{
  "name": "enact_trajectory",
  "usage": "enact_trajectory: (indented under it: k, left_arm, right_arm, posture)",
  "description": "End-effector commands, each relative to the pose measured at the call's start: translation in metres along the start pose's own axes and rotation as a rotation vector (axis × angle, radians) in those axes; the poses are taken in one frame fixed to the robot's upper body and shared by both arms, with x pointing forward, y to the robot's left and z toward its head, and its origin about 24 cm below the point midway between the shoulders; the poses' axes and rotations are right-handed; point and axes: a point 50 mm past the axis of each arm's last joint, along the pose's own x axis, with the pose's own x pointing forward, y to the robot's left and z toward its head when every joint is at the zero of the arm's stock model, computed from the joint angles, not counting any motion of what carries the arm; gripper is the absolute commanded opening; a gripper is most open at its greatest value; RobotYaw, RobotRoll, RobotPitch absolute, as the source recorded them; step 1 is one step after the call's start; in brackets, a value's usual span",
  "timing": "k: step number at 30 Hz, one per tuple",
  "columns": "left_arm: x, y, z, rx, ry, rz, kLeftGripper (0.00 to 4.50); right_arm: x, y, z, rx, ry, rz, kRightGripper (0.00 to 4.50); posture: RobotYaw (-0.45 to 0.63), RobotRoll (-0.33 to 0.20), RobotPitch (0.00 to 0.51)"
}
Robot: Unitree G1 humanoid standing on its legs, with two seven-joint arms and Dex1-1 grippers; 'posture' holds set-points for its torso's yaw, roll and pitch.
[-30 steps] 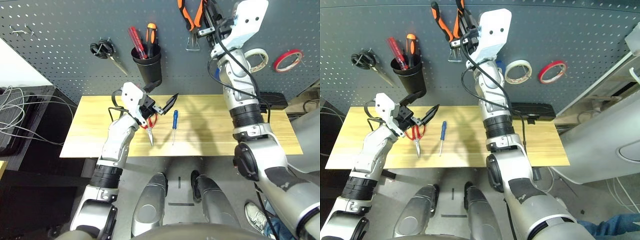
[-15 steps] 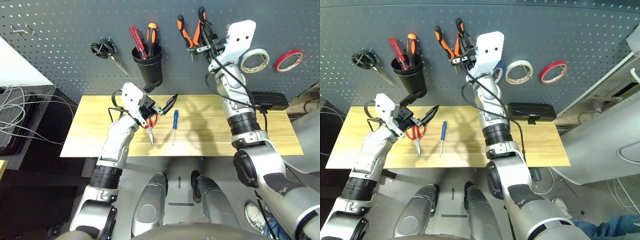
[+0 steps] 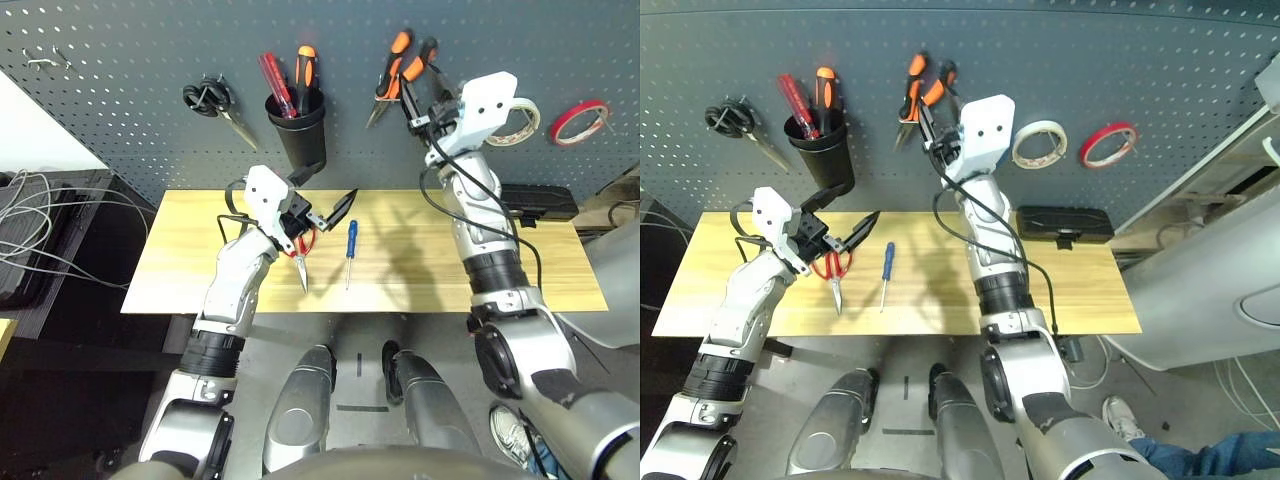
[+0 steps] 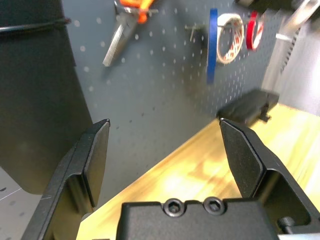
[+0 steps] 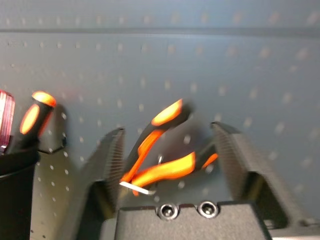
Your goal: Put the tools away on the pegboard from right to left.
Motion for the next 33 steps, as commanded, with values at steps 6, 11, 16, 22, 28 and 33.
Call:
enact_trajectory:
  k: [6,11,16,22,28,33]
  left_arm:
    - [-0.005,-0.011,-0.032,0.058,0.170,-0.071,4.50]
    - [-0.006,-0.013,-0.040,0.070,0.219,-0.093,4.50]
    - [-0.008,-0.013,-0.046,0.118,0.259,-0.111,4.50]
    - [-0.009,-0.011,-0.056,0.130,0.325,-0.093,4.50]
    - [-0.011,-0.008,-0.077,0.089,0.484,-0.054,4.50]
    - [-0.006,-0.008,-0.090,0.052,0.567,-0.038,4.50]
  right_arm:
    - [-0.023,0.023,-0.002,0.021,0.119,0.243,4.47]
    - [-0.041,0.031,-0.023,0.070,0.264,0.332,4.47]
    - [-0.060,0.030,-0.044,0.119,0.396,0.334,4.47]
    - [-0.086,0.024,-0.076,0.152,0.565,0.294,4.47]
    - [-0.120,0.013,-0.104,0.152,0.739,0.274,4.47]
    - [-0.137,0.004,-0.114,0.142,0.814,0.235,4.47]
  posture:
    - [0.15,0.000,0.227]
    - [0.15,0.000,0.227]
    - [0.15,0.000,0.232]
    - [0.15,0.000,0.232]
    - [0.16,0.000,0.238]
    - [0.15,0.000,0.262]
